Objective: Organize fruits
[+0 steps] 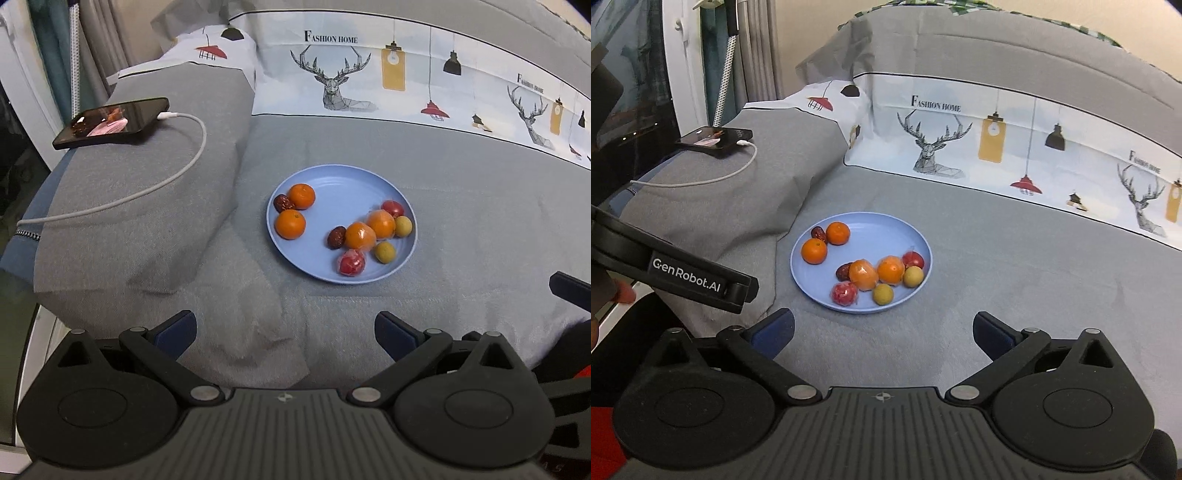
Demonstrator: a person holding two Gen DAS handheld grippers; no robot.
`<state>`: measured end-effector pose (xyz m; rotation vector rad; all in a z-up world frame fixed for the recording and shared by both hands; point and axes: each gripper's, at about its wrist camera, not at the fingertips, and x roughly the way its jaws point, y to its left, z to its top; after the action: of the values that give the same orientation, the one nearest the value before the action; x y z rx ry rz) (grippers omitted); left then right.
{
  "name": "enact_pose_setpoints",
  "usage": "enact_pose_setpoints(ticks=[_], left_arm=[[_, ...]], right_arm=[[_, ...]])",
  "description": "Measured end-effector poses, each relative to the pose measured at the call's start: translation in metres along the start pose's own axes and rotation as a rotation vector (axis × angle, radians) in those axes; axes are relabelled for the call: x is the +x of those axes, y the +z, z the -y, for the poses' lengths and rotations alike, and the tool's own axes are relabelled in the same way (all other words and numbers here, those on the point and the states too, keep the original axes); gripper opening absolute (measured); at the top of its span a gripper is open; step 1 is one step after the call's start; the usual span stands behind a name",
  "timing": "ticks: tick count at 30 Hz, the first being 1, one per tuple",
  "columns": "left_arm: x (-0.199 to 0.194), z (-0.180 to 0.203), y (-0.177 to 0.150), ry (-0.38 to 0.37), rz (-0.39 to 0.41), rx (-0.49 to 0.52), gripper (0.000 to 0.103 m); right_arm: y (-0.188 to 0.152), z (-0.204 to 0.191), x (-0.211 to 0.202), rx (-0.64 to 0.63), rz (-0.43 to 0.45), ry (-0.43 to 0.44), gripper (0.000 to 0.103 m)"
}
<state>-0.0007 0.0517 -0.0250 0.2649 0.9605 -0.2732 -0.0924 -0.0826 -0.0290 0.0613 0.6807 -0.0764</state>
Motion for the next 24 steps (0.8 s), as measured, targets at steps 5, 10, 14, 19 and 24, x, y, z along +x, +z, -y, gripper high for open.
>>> enact_pose_setpoints(ticks=[5,10,14,19,24], left_arm=[[-0.011,0.009,-0.005,0.001,0.027,0.030,0.103],[-0.017,0.015,-0.006,0.002,0.046,0.051,0.103],[-0.018,0.013,-0.006,0.000,0.046,0.038,0.103],[-0.017,0.010,-0.004,0.014,0.046,0.022,0.103],[-0.015,0.010,-0.004,0.025,0.041,0.031,0.103]], right_arm=[[-0.003,0.002,-0.010,0.005,0.018,-0.019,0.102],[-0.003,0.003,-0.014,0.008,0.032,-0.028,0.102],[-0.003,0.002,-0.015,0.005,0.035,-0.032,0.102],[-0.003,0.000,-0.015,-0.001,0.032,-0.035,0.102],[-0.002,-0.001,-0.014,-0.006,0.028,-0.037,0.102]])
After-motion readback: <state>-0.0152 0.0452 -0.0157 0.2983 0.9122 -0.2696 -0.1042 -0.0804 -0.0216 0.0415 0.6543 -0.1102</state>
